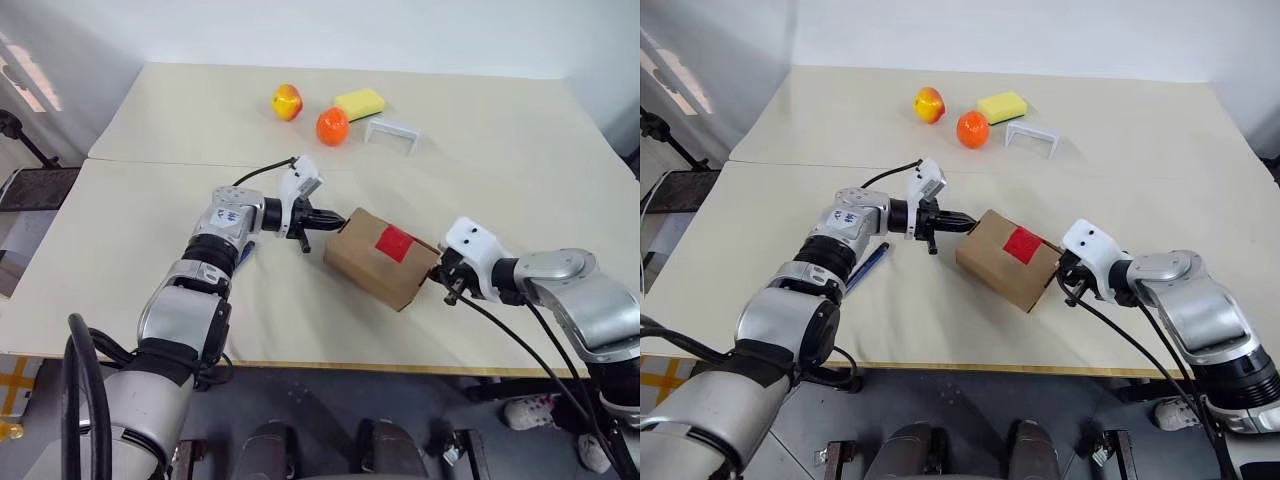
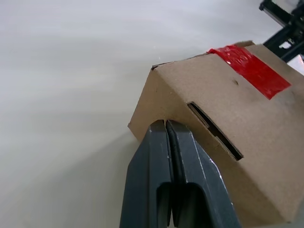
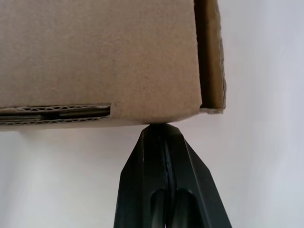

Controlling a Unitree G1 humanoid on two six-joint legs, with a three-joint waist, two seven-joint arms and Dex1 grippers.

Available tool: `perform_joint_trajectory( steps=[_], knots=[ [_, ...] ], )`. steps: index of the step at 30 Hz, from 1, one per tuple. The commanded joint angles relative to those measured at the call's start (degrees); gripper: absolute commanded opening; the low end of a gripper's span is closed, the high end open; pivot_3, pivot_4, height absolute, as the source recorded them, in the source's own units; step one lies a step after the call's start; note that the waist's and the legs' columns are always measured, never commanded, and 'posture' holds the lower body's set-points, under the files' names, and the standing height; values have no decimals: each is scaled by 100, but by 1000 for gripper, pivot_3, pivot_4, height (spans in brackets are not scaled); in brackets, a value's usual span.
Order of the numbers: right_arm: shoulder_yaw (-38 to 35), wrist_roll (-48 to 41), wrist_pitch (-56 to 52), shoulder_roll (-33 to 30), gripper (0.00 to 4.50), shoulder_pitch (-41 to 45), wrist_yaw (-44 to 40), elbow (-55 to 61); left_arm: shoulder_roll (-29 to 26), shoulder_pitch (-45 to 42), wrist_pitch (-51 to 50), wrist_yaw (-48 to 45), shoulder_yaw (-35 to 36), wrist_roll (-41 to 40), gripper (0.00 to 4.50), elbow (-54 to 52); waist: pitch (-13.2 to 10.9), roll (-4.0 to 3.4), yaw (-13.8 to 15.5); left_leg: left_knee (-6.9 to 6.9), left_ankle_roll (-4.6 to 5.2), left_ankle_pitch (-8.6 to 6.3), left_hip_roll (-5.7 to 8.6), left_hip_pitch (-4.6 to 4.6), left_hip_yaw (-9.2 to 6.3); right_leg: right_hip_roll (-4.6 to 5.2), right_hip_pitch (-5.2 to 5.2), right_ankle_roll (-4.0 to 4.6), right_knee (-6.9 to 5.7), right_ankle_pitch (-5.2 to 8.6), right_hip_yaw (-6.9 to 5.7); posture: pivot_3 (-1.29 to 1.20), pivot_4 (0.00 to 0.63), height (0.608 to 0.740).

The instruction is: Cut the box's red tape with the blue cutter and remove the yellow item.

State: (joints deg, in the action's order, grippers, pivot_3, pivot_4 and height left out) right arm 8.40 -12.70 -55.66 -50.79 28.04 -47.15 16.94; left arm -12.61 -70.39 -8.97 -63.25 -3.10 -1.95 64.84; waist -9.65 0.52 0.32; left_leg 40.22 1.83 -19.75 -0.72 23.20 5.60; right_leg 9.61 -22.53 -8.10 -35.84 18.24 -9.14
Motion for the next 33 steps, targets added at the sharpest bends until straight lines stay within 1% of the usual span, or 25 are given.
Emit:
perform_joint_trajectory(
  steps=[1,6,11,15,17,19,21,22,25,27,28,29,31,33],
  knots=[
    [-188,-74,161,-115,0,96,-77,300,152,-156,192,33,-2,35,55,150,0,0,-10,0,0,0,0,0,0,0,0,0,0,0,0,0,150,740],
    [-188,-52,152,-253,0,65,-127,308,115,-149,291,117,40,29,55,248,-1,1,-20,-1,0,0,0,-1,0,0,-1,0,0,0,-1,0,150,740],
    [-84,204,241,-823,0,-110,-243,149,-65,-149,422,313,108,38,55,322,-1,2,-5,0,0,0,0,1,-2,0,-1,0,0,0,-1,0,150,740],
    [-155,373,520,-1032,0,-184,-204,-101,-263,-175,485,438,201,-5,55,315,-1,2,-31,-1,0,0,-1,0,-1,0,-1,0,0,0,-1,0,150,740],
    [-372,433,875,-1111,0,-202,-188,-430,-513,-256,505,517,338,-74,55,238,-2,3,-36,-1,0,0,-1,0,1,0,-1,0,0,0,-1,0,150,740],
    [-777,164,1098,-1071,0,-41,-376,-819,-986,-379,-48,223,425,-152,426,20,-6,4,-40,-1,0,0,-2,0,2,0,-3,0,0,0,-1,0,150,740],
    [-1101,-386,1070,-1007,338,87,-877,-905,-1387,-289,-418,-136,478,-268,840,-450,-10,1,-75,-5,0,0,-2,0,10,0,-8,0,1,0,-1,0,150,740],
    [-1183,-586,1070,-992,517,134,-1107,-936,-1552,-187,-617,-255,535,-369,1168,-743,-12,-1,-94,-9,-1,0,-4,-2,13,0,-10,0,0,0,-1,0,150,740],
    [-1222,-726,1386,-897,1503,357,-1467,-1359,-2085,358,-1377,-391,719,-647,2041,-1845,-12,-3,-102,-12,-2,1,-6,-5,0,-1,-7,0,-3,0,-4,0,150,740],
    [-1180,-739,1526,-870,2207,461,-1591,-1583,-2308,694,-1800,-368,784,-772,2669,-2466,-13,-4,-98,-9,-1,1,-3,-9,-2,0,1,0,-2,0,2,0,150,740],
    [-1163,-751,1612,-855,2510,498,-1663,-1678,-2426,882,-1988,-346,819,-837,2913,-2779,-13,-4,-86,-5,-1,1,-3,-9,-9,0,5,0,-3,0,1,0,150,740],
    [-1102,-708,1809,-814,2820,569,-1759,-1884,-2671,1242,-2227,-346,980,-969,3221,-3218,-13,-4,-79,-5,-1,1,-3,-9,-11,0,6,0,-3,0,1,0,150,740],
    [-874,-531,2365,-678,3538,785,-2030,-2459,-3395,2421,-2577,-309,1685,-1228,3859,-4040,-14,-5,-125,-3,-1,1,-4,-8,-10,0,5,0,-3,0,3,0,150,740],
    [-773,-475,2709,-563,4247,934,-2212,-2815,-3799,3331,-2813,-259,2187,-1438,4470,-4644,-19,-10,-240,-15,-2,1,-7,-11,-11,-1,0,0,-4,0,3,0,150,740]
  ],
)
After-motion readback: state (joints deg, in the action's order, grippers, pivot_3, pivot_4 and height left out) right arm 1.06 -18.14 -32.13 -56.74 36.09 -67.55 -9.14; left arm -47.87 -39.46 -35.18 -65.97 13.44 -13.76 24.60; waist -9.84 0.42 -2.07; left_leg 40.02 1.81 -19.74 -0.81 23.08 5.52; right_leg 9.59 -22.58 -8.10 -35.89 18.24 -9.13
